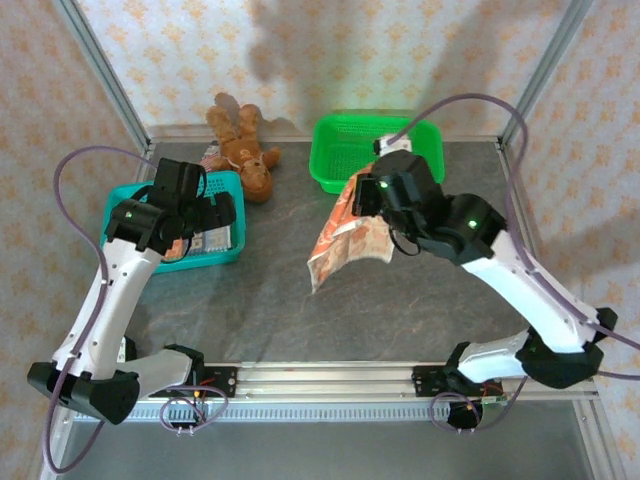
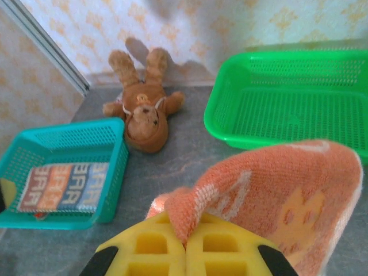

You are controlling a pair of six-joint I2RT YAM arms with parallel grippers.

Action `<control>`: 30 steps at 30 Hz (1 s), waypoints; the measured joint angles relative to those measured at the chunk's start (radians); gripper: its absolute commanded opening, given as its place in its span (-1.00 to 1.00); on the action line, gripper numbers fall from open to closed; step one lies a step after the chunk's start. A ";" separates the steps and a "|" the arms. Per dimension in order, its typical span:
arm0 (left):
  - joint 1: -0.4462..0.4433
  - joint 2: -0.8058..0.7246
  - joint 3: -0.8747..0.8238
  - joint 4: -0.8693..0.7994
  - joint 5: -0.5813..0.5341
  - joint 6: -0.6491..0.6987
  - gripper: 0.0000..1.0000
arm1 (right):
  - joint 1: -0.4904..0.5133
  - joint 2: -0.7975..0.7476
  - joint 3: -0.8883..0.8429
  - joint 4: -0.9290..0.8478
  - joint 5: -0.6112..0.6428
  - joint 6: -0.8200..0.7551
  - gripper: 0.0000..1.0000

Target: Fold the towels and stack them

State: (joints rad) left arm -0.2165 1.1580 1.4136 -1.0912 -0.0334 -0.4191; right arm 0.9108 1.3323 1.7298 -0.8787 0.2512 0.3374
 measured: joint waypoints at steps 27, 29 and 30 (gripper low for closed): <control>-0.006 -0.052 -0.082 -0.019 0.000 -0.034 0.97 | -0.149 0.795 0.503 0.034 -0.092 -0.049 -1.00; -0.007 -0.067 -0.082 -0.020 0.000 -0.037 0.97 | -0.150 0.784 0.528 0.024 -0.095 -0.058 -1.00; -0.007 -0.075 -0.082 -0.020 -0.001 -0.038 0.97 | -0.148 0.769 0.528 0.022 -0.102 -0.062 -1.00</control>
State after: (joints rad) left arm -0.2237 1.0832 1.3312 -1.1110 -0.0341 -0.4568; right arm 0.7628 2.1014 2.2578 -0.8566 0.1493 0.2752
